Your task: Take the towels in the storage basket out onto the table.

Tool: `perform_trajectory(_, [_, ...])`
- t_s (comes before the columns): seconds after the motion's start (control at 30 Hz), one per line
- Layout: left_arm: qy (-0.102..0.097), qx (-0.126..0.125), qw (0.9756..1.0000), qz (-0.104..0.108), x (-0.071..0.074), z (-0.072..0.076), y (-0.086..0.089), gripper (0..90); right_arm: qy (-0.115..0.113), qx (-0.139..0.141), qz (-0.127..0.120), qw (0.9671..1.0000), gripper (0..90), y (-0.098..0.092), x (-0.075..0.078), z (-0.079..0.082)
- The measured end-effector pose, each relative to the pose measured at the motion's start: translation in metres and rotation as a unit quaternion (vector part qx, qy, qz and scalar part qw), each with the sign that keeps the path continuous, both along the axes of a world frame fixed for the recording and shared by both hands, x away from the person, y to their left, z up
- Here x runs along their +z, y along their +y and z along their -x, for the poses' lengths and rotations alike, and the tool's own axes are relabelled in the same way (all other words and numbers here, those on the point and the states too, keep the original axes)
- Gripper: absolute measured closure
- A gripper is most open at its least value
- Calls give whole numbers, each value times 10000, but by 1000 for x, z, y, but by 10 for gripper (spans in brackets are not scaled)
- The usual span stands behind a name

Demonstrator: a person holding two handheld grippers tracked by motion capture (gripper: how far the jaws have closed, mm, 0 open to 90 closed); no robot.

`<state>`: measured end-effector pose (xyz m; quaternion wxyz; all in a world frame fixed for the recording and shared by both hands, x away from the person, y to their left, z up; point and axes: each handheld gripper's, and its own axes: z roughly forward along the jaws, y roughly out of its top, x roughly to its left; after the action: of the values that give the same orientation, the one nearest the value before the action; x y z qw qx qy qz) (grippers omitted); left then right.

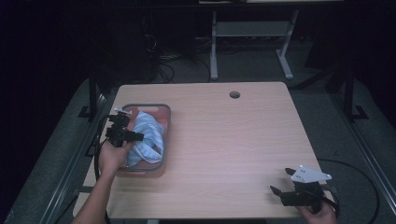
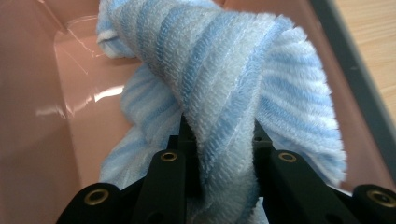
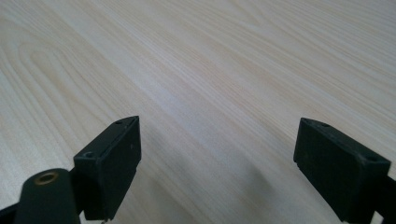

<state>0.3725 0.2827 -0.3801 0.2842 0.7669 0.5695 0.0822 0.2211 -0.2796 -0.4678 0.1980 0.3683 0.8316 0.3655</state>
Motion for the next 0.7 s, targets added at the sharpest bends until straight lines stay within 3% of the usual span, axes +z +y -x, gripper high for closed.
perform_trajectory(0.13, [-126,33,9995,275,8,9,10,743,-30,-24,-15,10000,144,0,1,-1])
perform_trajectory(0.33, [-352,30,9982,493,16,17,17,744,-57,-87,-20,9999,144,-2,2,-1])
perform_trajectory(0.47, [-486,-14,9960,752,21,22,19,745,-49,-116,-51,9999,144,-3,2,-1])
perform_trajectory(0.7, [-680,-17,9928,991,32,26,22,746,-74,-124,-35,9999,144,-4,3,-2])
